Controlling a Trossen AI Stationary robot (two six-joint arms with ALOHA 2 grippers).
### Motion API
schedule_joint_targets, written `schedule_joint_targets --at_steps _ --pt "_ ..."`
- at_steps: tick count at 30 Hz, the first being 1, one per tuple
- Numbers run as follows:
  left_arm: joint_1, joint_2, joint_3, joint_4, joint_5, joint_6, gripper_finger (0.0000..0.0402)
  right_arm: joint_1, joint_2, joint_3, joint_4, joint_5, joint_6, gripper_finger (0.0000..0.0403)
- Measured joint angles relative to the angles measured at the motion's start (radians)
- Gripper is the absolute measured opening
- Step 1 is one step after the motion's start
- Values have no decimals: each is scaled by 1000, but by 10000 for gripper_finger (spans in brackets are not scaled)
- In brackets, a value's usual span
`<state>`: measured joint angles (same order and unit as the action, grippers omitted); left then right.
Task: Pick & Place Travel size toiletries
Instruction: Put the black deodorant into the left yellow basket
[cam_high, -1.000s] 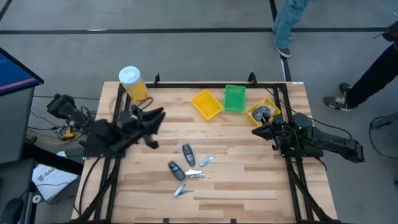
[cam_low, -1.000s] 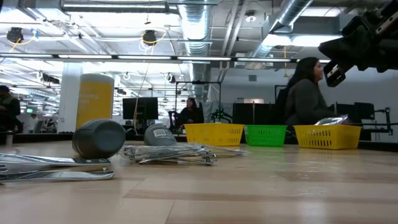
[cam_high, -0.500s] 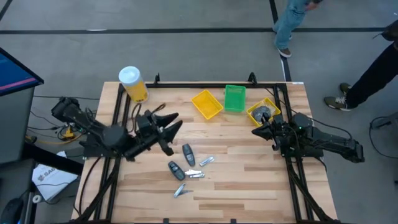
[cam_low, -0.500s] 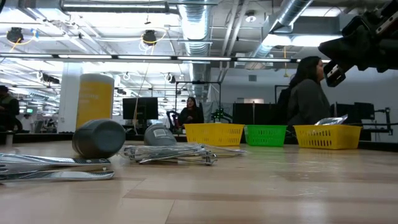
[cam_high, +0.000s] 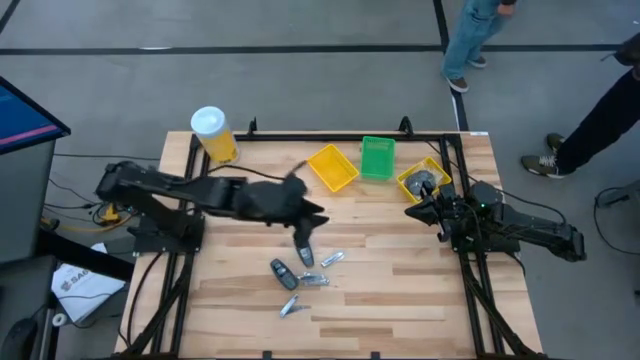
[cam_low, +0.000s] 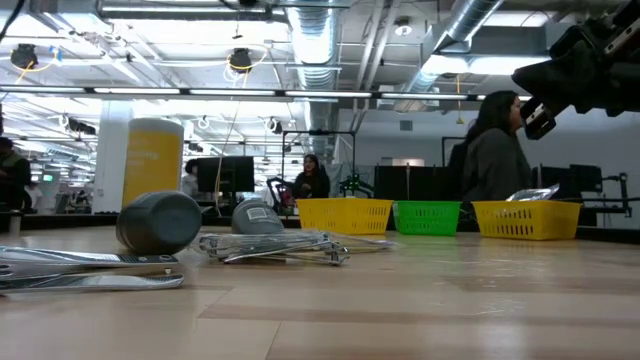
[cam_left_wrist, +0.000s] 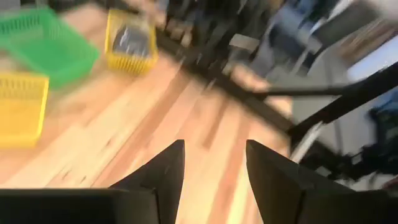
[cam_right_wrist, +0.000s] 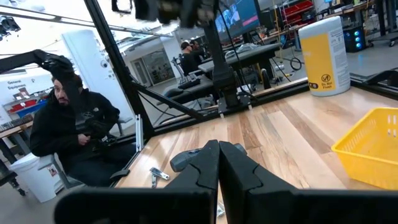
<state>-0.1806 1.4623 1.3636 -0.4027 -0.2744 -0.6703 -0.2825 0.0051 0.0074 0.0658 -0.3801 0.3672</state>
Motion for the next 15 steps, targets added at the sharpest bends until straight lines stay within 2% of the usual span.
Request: schedule_joint_targets --at_steps 5,11,15 --pt "32 105 0 -136 39 -1 169 0 0 0 0 0 0 0" --pt "48 213 0 -410 62 -46 178 0 0 0 -1 0 0 0" --pt "47 265 0 -434 110 -130 179 0 0 0 -1 0 0 0"
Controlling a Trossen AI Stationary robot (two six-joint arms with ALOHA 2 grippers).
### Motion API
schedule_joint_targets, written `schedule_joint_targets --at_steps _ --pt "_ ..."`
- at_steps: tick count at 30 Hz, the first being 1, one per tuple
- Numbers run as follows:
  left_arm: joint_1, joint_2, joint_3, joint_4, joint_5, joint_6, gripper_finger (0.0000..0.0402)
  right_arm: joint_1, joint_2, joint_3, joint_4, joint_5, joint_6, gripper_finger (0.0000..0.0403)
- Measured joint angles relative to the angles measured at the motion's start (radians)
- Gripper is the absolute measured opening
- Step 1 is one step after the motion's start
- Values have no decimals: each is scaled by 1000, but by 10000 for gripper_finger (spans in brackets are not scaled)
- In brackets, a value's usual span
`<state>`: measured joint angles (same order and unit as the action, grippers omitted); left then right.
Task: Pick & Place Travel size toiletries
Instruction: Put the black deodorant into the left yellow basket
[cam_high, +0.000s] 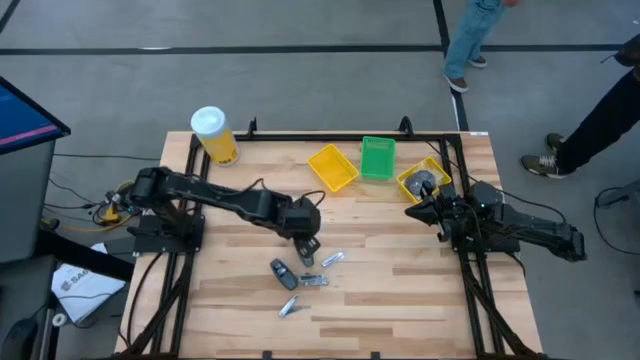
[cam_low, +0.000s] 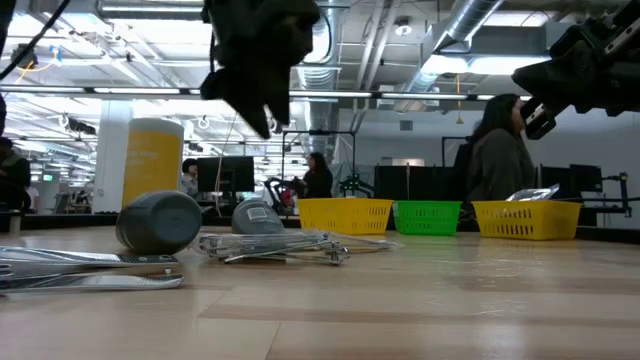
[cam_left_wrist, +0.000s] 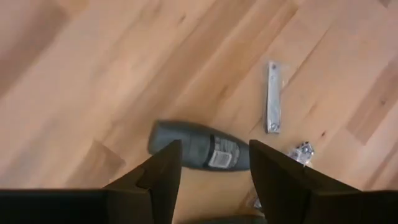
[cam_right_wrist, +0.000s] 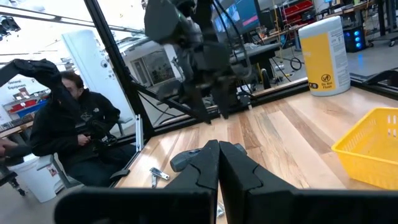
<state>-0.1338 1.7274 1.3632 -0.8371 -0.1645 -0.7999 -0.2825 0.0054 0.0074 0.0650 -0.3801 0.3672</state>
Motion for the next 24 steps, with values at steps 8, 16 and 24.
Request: schedule_joint_targets --at_steps 8,16,24 --pt "-13 51 -1 4 18 -276 181 0 0 0 0 0 0 0" --pt "-9 41 -2 68 -14 -409 188 0 0 0 0 0 0 0" --pt "25 28 -2 79 41 -486 188 0 0 0 0 0 0 0"
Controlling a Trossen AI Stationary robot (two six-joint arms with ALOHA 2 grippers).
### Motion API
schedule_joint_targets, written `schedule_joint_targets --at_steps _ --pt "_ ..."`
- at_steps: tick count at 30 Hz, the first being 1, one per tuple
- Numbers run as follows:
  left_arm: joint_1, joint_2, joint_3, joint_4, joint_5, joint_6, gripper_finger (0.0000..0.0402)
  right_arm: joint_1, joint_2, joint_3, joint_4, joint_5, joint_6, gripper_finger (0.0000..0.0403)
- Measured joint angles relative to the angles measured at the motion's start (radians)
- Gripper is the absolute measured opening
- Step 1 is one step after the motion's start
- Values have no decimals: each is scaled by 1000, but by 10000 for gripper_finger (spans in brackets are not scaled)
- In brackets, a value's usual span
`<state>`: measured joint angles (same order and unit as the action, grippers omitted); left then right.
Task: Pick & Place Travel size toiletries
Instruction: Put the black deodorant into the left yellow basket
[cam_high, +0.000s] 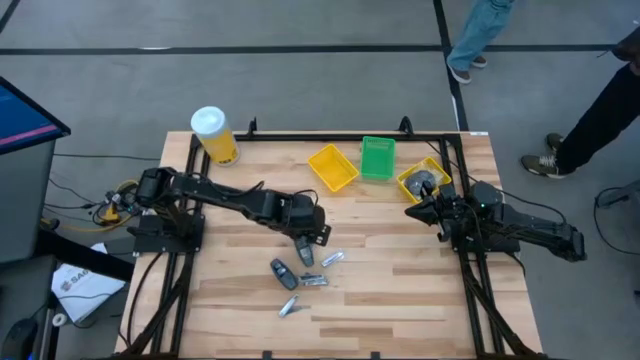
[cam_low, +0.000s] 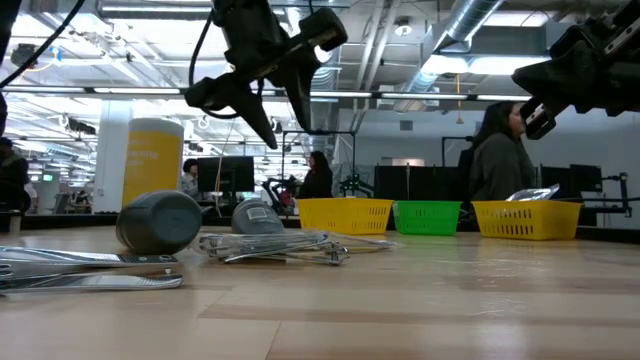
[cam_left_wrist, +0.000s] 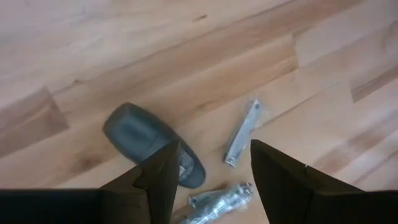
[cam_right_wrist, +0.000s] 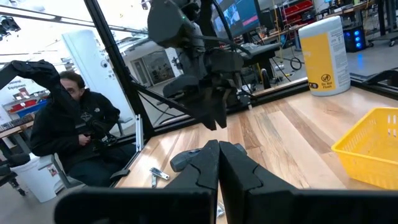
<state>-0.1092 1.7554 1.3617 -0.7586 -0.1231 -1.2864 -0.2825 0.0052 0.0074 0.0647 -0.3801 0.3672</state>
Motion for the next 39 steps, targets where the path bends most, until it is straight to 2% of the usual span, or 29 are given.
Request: schedule_joint_targets --at_steps 6,13,18,23,28,39 --pt "-7 4 0 -35 45 -20 210 0 0 0 0 0 0 0" --pt "-38 23 0 -37 29 20 278 0 0 0 0 0 0 0" --pt "-25 35 0 -62 15 -44 310 0 0 0 0 0 0 0" --pt "-21 70 0 -143 -3 -181 306 0 0 0 0 0 0 0" --pt "-31 124 0 -131 -3 -267 297 0 0 0 0 0 0 0" --pt "-11 174 0 -113 -66 -349 297 0 0 0 0 0 35 0"
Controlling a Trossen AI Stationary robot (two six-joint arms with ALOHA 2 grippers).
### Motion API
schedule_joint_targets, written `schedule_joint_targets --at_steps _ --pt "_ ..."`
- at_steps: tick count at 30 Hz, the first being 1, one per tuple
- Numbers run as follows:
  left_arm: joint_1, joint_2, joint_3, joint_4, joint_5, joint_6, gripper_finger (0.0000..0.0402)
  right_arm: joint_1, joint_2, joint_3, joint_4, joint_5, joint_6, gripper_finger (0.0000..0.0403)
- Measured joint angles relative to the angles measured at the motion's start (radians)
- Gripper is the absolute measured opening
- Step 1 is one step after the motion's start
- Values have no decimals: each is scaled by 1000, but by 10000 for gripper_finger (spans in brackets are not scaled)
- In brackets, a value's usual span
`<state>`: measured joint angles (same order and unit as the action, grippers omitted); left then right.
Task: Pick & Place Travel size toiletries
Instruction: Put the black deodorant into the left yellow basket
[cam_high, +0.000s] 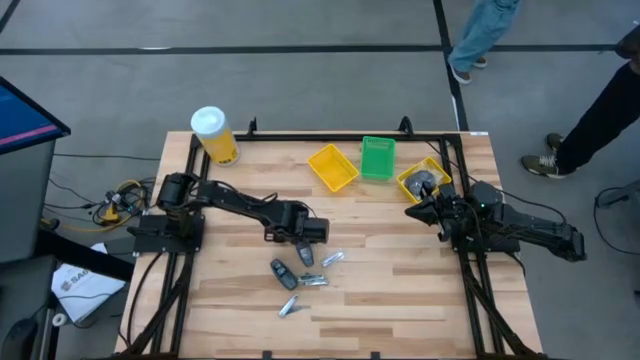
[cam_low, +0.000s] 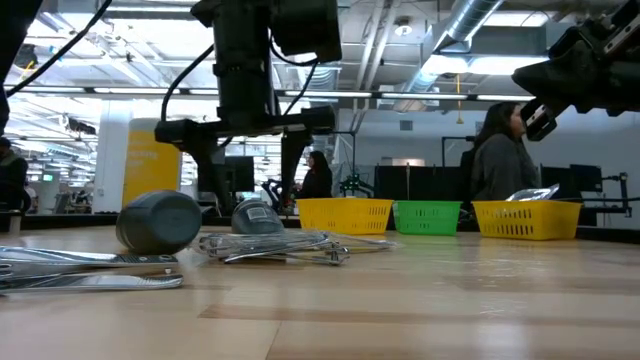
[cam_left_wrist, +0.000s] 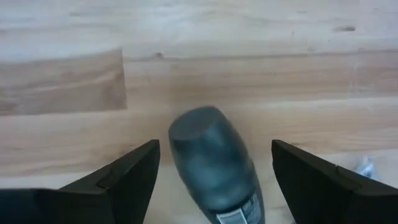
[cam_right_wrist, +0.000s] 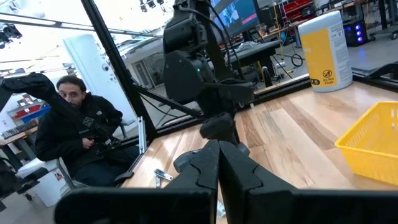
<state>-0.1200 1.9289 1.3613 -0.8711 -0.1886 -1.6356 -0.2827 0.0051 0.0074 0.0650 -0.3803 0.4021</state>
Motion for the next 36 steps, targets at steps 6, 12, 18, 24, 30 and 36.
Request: schedule_joint_targets --at_steps 6,12,18,24,30,36 --pt "-14 13 0 7 2 -70 297 0 0 0 0 0 0 0" --pt "-19 39 0 48 3 -95 297 0 0 0 1 0 0 0" --pt "-26 79 0 94 44 -107 290 0 0 0 1 0 0 0" --pt "-35 102 3 112 62 -106 268 -1 0 0 2 0 -1 0" --pt "-31 102 2 105 56 -105 222 -1 0 0 2 0 -1 0" --pt "-30 102 2 108 56 -105 211 -1 0 0 2 0 -1 0"
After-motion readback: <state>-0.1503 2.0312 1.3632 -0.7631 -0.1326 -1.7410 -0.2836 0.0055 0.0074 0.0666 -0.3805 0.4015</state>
